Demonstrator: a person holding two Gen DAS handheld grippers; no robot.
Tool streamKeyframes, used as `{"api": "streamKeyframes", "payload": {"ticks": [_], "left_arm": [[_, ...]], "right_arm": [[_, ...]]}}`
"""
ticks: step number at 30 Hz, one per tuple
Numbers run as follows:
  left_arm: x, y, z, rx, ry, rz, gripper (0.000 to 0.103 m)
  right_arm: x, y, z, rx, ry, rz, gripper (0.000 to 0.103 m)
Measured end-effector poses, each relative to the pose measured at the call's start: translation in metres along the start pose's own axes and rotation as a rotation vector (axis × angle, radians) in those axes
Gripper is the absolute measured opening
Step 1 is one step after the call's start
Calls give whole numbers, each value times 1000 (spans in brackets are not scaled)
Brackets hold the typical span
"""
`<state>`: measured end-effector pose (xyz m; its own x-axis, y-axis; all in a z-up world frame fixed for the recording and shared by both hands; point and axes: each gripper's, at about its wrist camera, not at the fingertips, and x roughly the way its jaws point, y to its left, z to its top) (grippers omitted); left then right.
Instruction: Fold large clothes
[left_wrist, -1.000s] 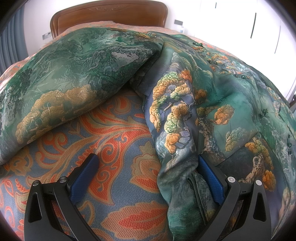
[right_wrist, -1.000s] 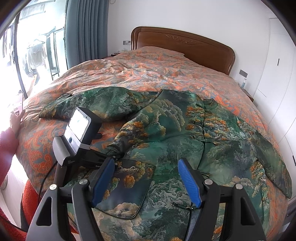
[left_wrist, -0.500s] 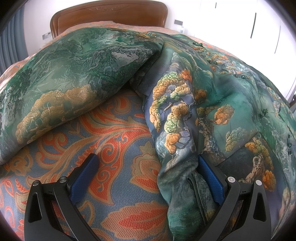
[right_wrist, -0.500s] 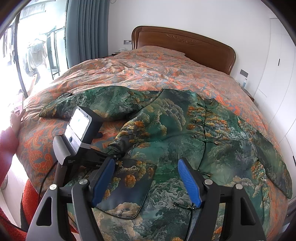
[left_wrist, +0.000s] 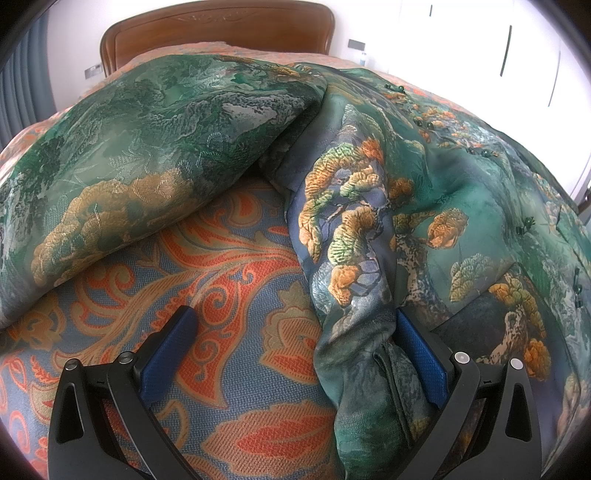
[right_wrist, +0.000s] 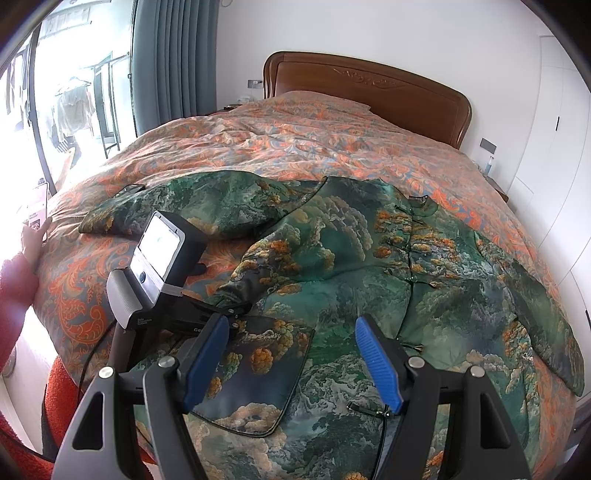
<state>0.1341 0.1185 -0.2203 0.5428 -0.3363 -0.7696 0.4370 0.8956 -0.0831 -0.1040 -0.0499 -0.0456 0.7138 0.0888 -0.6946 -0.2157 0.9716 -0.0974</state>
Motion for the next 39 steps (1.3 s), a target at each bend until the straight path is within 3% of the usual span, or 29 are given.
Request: {"api": "streamKeyframes", "payload": {"ticks": [39], "left_arm": [[0,0,0,-1,0,0,103]], "right_arm": [[5,-2,-3,7,4,7,73]]}}
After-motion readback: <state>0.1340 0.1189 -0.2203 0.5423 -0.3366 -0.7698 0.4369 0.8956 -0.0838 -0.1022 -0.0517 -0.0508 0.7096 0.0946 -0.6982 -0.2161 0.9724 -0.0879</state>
